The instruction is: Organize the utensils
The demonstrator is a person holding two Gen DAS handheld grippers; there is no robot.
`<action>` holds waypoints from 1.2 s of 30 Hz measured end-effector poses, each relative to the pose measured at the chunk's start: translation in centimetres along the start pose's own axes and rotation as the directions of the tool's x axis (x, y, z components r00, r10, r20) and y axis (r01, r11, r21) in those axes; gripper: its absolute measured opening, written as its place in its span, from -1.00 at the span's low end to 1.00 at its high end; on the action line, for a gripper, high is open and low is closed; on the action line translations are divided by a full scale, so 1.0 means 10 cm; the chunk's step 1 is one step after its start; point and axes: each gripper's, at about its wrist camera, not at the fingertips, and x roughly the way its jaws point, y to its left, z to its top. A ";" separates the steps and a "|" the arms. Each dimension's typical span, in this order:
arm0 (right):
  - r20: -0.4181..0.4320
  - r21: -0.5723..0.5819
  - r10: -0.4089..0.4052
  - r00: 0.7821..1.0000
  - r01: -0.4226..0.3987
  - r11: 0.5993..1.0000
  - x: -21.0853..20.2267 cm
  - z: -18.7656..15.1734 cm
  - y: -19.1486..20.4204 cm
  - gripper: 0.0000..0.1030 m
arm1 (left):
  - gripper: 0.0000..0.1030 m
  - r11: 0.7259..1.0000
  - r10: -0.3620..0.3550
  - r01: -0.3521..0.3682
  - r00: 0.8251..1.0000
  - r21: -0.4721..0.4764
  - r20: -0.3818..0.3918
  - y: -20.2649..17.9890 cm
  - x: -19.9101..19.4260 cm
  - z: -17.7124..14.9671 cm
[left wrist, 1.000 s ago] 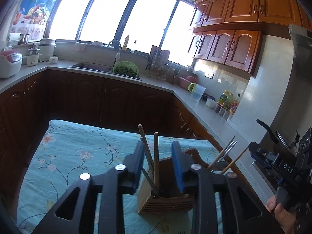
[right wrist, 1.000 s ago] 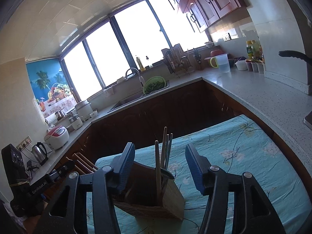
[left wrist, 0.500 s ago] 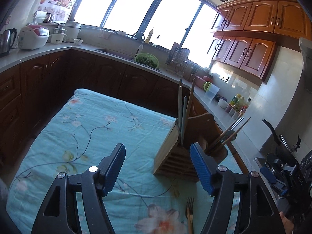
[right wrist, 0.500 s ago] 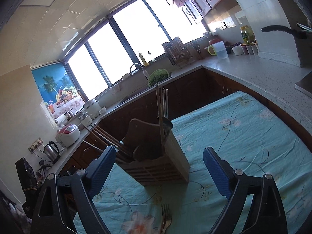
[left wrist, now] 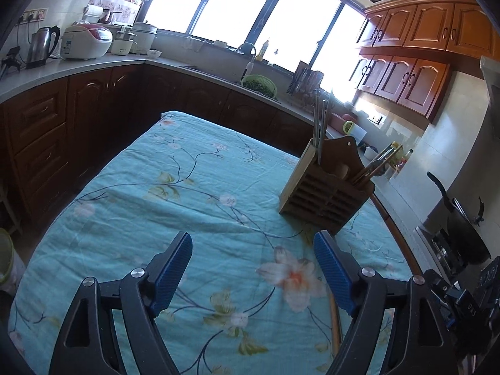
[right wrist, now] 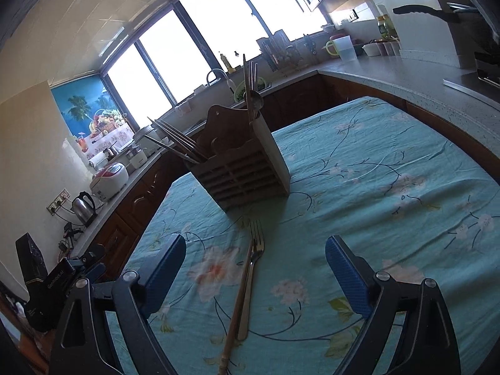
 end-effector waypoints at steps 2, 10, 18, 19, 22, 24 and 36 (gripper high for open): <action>0.024 -0.019 -0.017 1.000 0.018 1.000 -0.13 -0.10 0.03 0.80 | 0.55 1.000 0.007 -0.007 1.000 -0.001 -0.008 0.02 -0.10 -0.10; 0.160 -0.185 -0.050 0.986 0.080 0.979 -0.60 -0.29 0.32 0.88 | 0.59 0.997 0.011 -0.014 0.999 0.070 0.046 -0.06 -0.58 -0.26; 0.379 -0.266 -0.012 0.925 0.122 0.956 -1.15 -0.37 0.53 1.00 | 0.94 0.981 0.024 -0.068 0.972 0.183 0.232 -0.20 -1.25 -0.49; 0.410 -0.266 -0.014 0.912 0.135 0.954 -1.19 -0.40 0.53 1.00 | 0.99 0.977 0.033 -0.085 0.966 0.196 0.256 -0.22 -1.31 -0.55; 0.466 -0.254 -0.043 0.884 0.181 0.950 -1.24 -0.50 0.50 1.00 | 0.99 0.963 0.063 -0.138 0.950 0.230 0.304 -0.24 -1.37 -0.74; 0.472 -0.243 -0.062 0.879 0.198 0.950 -1.23 -0.58 0.43 1.00 | 0.99 0.957 0.083 -0.166 0.943 0.238 0.323 -0.25 -1.39 -0.87; 0.451 -0.283 -0.114 0.885 0.262 0.923 -1.13 -0.97 0.30 1.00 | 0.99 0.941 0.130 -0.215 0.943 0.262 0.306 -0.30 -1.21 -1.12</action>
